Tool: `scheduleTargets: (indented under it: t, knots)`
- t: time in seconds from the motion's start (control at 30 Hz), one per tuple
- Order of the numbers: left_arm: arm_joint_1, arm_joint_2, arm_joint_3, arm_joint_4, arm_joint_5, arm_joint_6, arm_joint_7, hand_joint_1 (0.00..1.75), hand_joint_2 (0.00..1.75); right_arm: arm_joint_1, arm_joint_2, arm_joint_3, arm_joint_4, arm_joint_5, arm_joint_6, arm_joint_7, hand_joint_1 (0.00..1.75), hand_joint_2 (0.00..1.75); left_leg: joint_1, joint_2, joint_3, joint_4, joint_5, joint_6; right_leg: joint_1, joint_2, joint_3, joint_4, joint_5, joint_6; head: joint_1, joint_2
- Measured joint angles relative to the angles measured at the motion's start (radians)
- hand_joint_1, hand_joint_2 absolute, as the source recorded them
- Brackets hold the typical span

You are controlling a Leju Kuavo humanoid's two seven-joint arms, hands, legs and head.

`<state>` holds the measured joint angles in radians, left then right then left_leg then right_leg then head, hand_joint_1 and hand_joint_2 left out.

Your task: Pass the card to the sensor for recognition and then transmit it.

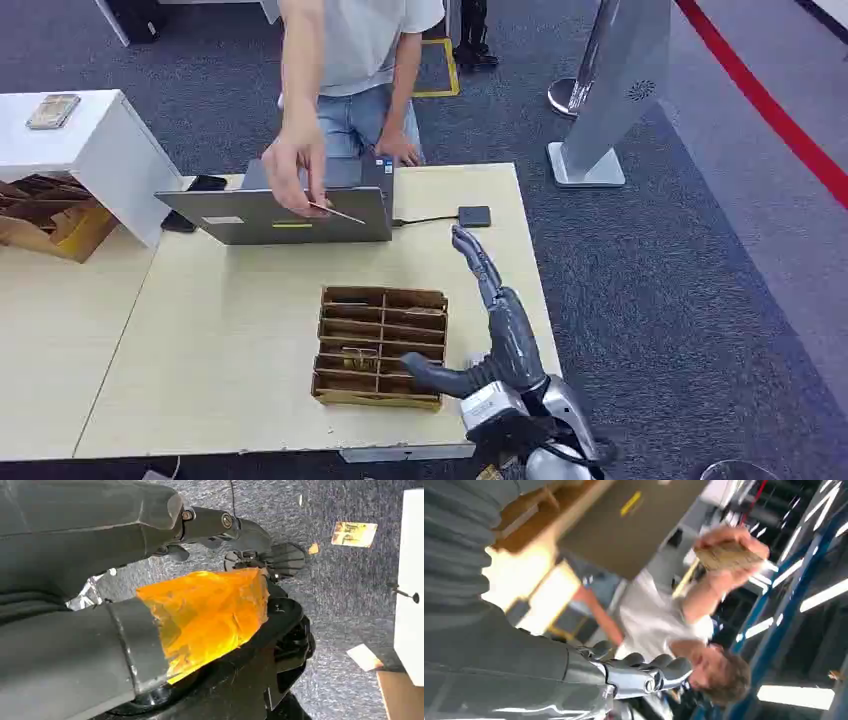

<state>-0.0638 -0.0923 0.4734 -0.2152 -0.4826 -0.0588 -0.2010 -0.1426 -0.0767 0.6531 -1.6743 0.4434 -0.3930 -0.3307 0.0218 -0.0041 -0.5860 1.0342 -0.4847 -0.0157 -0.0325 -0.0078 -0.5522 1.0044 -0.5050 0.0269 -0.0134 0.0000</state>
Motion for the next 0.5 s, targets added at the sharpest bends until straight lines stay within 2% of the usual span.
scheduleTargets:
  t: [0.2, 0.33, 0.5]
  knots:
    - [-0.010, 0.000, -0.013, 0.000, -0.017, -0.009, 0.011, 0.00, 0.00, -0.071, 0.005, 0.000, 0.028, 0.212, -0.125, 0.060, 0.00, 1.75, 0.000, 0.000, 0.000, 0.000, 0.000, 0.000, 0.000, 0.000, 0.000, 0.000, 0.000, 0.000, 0.000, 0.000]
    - [-0.014, 0.000, -0.029, 0.000, -0.029, -0.018, 0.021, 0.00, 0.00, -0.112, 0.013, 0.000, 0.054, 0.425, -0.229, 0.134, 0.00, 1.75, 0.000, 0.000, 0.000, 0.000, 0.000, 0.000, 0.000, 0.000, 0.000, 0.000, 0.000, 0.000, 0.000, 0.000]
    - [-0.021, 0.000, -0.039, 0.000, -0.039, -0.023, 0.030, 0.00, 0.00, -0.151, 0.019, -0.001, 0.095, 0.631, -0.277, 0.220, 0.00, 1.75, 0.000, 0.000, 0.000, 0.000, 0.000, 0.000, 0.000, 0.000, 0.000, 0.000, 0.000, 0.000, 0.000, 0.000]
